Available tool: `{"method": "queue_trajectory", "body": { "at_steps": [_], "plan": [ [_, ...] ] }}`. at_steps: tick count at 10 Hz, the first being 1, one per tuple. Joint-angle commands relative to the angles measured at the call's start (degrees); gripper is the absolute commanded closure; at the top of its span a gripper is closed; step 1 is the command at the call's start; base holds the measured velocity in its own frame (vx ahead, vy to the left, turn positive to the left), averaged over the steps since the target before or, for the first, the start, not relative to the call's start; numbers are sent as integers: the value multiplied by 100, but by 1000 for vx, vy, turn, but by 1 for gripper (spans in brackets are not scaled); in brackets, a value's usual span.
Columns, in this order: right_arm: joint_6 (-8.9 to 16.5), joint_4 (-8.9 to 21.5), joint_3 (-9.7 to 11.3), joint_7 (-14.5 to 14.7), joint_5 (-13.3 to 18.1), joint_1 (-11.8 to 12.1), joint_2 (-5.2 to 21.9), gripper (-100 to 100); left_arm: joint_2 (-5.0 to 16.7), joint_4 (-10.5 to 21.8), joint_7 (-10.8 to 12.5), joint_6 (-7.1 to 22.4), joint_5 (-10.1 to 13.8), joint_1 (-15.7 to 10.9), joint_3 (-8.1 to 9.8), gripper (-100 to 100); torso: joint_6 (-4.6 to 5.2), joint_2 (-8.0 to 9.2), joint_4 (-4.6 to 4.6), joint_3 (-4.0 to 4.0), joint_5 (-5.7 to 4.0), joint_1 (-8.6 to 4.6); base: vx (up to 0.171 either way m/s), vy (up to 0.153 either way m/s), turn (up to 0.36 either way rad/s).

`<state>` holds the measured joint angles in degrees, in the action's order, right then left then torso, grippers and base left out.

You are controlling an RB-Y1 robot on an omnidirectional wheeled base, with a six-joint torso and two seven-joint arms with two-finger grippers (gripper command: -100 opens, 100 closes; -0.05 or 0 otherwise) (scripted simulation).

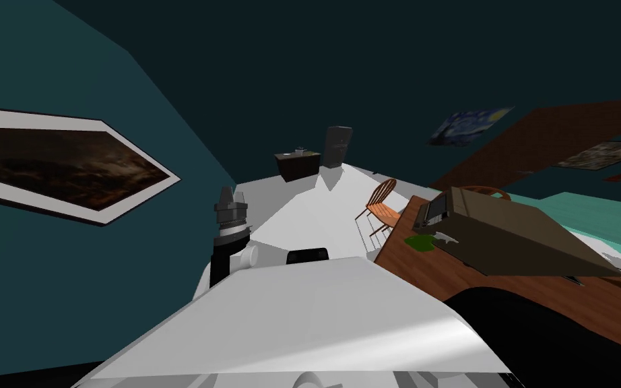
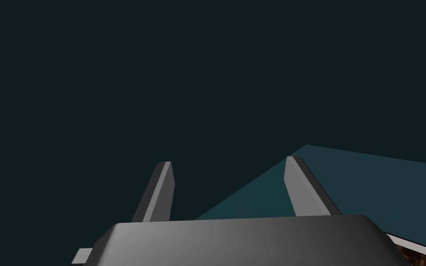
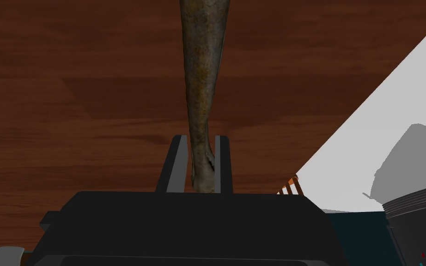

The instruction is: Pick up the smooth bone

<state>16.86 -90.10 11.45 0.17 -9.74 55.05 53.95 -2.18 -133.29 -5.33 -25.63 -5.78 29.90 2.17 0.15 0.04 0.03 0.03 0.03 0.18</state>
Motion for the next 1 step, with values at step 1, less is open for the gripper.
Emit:
{"method": "queue_trajectory", "body": {
  "at_steps": [1],
  "plan": [
    [0,0,0,0,0,0,0,0,0,0,0,0,0,0,0,0,0,0,0,0,0,0,0,0,0]
  ]
}}
